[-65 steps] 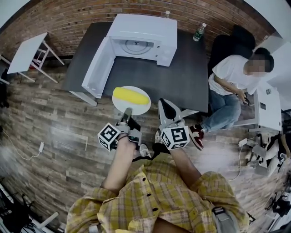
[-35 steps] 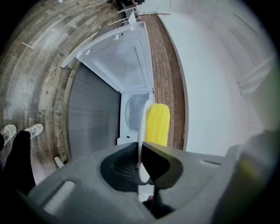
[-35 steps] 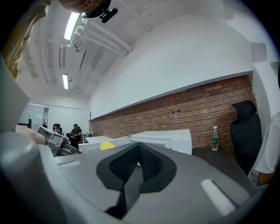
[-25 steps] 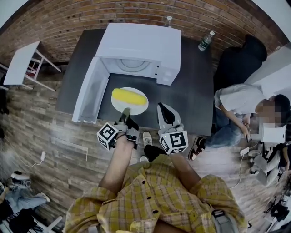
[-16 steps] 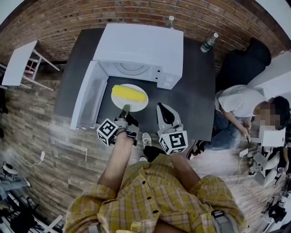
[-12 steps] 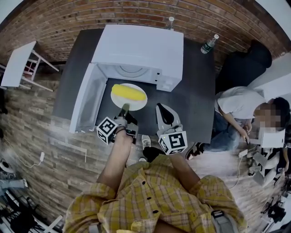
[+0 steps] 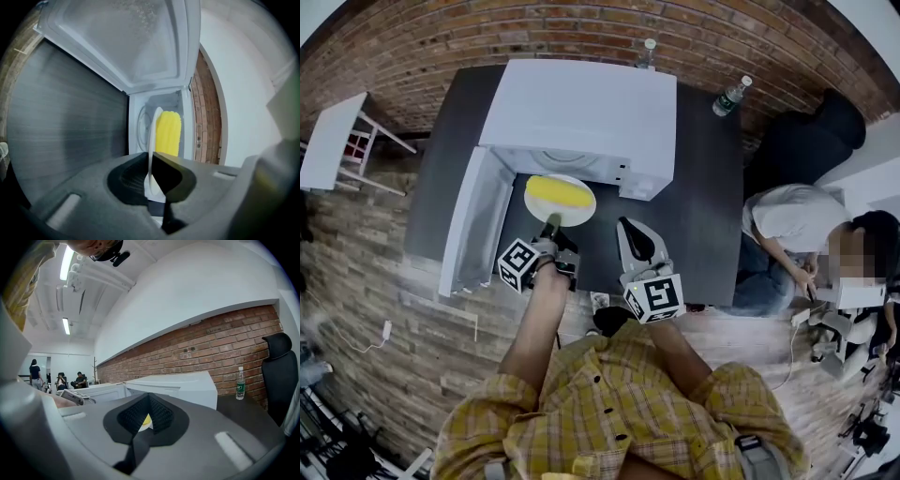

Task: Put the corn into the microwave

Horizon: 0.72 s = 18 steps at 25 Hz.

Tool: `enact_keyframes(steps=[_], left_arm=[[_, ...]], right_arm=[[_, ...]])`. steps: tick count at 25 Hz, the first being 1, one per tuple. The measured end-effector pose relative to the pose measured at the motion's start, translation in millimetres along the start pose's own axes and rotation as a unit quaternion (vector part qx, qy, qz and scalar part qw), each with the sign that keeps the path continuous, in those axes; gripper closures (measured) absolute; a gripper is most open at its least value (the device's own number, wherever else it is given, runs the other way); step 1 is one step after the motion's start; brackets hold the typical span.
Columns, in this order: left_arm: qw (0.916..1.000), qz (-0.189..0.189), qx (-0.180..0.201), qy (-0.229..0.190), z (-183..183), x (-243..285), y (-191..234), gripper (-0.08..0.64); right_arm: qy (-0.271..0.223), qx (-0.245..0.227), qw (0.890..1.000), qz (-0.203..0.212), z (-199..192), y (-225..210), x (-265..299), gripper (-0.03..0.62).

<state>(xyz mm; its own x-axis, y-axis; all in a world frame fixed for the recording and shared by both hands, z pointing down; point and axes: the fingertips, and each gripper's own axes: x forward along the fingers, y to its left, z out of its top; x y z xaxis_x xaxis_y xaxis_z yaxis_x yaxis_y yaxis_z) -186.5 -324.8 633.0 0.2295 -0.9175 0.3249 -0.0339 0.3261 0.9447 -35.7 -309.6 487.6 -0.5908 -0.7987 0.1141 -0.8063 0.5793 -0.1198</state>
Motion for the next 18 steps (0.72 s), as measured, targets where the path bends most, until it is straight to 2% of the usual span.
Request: enact_keyframes(steps=[18], left_arm=[[0.9998,0.015,0.005,-0.008,21,63,17,0.540]], right_arm=[[0.012,-0.002,1.000,0.006,-5,-4,17,0.589]])
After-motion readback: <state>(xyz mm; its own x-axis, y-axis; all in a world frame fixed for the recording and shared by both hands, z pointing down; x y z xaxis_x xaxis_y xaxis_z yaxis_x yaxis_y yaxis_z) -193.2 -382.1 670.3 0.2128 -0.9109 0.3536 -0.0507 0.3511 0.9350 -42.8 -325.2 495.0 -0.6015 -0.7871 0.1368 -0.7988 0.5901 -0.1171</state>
